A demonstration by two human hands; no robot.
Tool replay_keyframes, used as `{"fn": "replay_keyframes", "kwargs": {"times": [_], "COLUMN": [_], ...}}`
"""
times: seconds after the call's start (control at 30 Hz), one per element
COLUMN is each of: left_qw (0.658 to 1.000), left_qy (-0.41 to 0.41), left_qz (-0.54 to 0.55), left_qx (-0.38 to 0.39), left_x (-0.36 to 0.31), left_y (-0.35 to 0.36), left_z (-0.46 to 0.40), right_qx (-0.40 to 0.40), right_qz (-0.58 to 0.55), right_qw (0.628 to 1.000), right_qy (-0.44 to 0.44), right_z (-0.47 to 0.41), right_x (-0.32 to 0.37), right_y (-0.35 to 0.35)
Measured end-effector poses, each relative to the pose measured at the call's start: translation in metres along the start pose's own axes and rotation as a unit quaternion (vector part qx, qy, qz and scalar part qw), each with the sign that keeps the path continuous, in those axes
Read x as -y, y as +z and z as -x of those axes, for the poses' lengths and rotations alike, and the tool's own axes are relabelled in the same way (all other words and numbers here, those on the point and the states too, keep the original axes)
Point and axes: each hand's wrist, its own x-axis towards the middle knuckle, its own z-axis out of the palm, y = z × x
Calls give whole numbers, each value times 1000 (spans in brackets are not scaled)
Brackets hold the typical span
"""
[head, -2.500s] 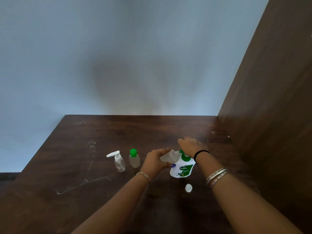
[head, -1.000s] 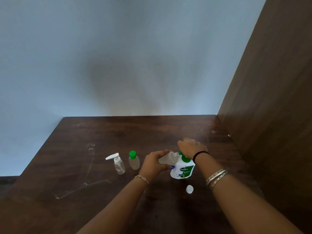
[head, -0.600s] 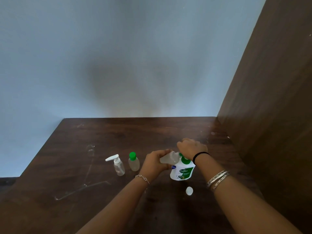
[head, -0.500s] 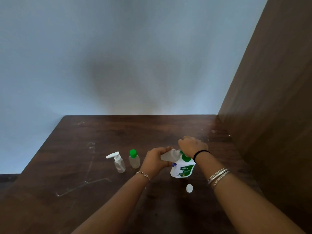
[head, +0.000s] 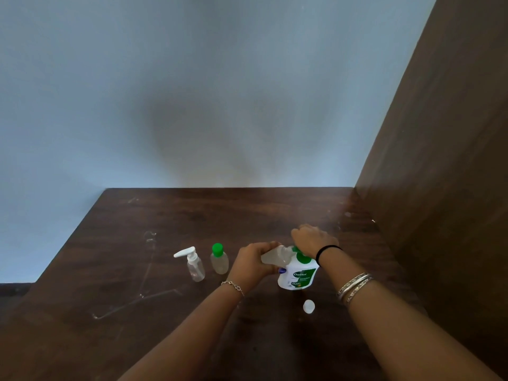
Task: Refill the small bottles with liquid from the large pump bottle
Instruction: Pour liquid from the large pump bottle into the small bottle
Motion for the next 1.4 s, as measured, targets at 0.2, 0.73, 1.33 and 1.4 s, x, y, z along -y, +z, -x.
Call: {"fn": "replay_keyframes", "kwargs": {"times": [0.2, 0.73, 1.33, 1.4], "left_qw": [1000, 1000, 1000, 1000], "left_qy": [2, -5, -16, -16], "left_qz": [-1, 20, 16, 24], "left_qx": [-2, -4, 0, 2], "left_x": [1, 4, 6, 3], "left_y": [-2, -1, 3, 3], "left_z": [0, -2, -2, -1], "right_qx": [-10, -17, -15, -14], "right_qz": [21, 19, 13, 10], "right_qw": [1000, 1000, 1000, 1000], "right_qy": [-7, -14, -7, -7], "right_z": [-3, -6, -5, -4], "right_x": [2, 2, -1, -1], "right_y": [-3, -1, 3, 4]}}
